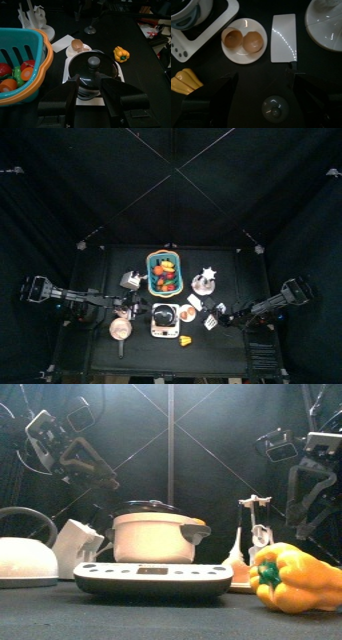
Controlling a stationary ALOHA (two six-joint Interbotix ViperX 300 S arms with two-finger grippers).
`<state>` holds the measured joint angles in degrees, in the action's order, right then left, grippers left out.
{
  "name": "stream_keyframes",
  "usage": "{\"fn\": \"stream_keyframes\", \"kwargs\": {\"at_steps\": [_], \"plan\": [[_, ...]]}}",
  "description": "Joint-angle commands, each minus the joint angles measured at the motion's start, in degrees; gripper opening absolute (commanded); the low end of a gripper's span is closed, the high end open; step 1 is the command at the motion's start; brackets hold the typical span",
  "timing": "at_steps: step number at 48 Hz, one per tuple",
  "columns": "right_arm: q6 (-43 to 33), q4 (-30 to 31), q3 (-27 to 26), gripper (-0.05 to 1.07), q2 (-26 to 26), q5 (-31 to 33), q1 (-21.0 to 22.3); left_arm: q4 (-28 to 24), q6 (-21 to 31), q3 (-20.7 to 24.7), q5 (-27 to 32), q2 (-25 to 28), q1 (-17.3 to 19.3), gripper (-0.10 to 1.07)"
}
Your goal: Grab cleaver handle
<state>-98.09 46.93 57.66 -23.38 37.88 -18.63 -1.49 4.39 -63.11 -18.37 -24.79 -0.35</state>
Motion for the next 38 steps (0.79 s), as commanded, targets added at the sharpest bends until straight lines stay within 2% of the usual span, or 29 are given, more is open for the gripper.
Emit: {"fn": "stream_keyframes", "kwargs": {"at_steps": [1,13,24,28,38], "plan": [[-0.09,1.05,0.62,1.04,-2.81,-1.85,1.67,0.09,-0.09,0.44,-0.53,-0.18,0.18,0.74],[-0.09,5.01,3.87,1.04,-8.79,-8.96,8.17,-0.09,-0.09,0.00,-0.53,-0.18,1.58,0.74],[0.44,8.79,5.10,1.04,-9.40,-19.51,13.36,0.09,0.00,-0.26,-0.79,-0.18,2.29,0.74],[0.62,8.79,5.54,1.04,-8.88,-18.54,14.68,0.09,0.09,-0.35,-0.70,-0.18,2.55,0.74],[0.62,7.56,7.38,1.04,-8.44,-13.80,13.71,0.35,0.35,-0.70,-0.70,-0.88,2.55,0.74]]}}
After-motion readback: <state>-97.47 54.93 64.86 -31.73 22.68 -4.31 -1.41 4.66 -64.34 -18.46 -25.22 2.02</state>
